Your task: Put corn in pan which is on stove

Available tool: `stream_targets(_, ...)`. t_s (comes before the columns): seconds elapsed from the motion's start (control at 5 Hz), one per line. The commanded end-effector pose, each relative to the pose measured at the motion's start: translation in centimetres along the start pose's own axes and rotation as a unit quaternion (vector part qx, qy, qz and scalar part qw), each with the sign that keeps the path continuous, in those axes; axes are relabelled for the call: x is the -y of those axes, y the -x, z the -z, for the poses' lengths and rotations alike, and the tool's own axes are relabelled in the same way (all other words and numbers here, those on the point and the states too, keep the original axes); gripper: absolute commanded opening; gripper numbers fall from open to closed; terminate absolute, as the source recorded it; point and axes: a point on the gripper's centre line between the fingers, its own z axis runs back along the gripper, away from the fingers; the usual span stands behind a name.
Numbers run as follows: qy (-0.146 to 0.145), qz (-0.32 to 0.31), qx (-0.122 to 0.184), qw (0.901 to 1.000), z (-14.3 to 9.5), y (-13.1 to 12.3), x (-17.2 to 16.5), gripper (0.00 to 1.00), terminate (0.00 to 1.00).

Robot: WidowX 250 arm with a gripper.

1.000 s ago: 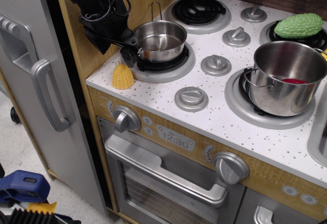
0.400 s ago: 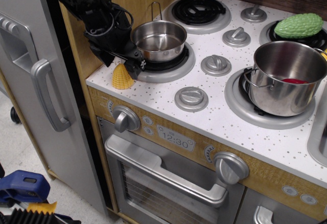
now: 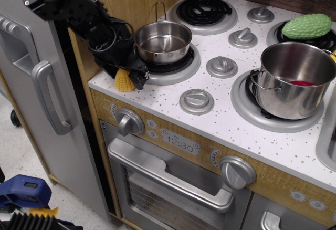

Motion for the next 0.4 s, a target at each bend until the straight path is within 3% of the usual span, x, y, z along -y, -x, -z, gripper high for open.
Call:
stream_targets(0.0, -0.014, -0.003, 0.019, 0.9997, -0.3, -0.3, -0.2, 0.00, 0.00)
stream_targets(0.2, -0.024, 0.006, 0.018, 0.9995, -1.4, -0.8, -0.1, 0.00, 0.00)
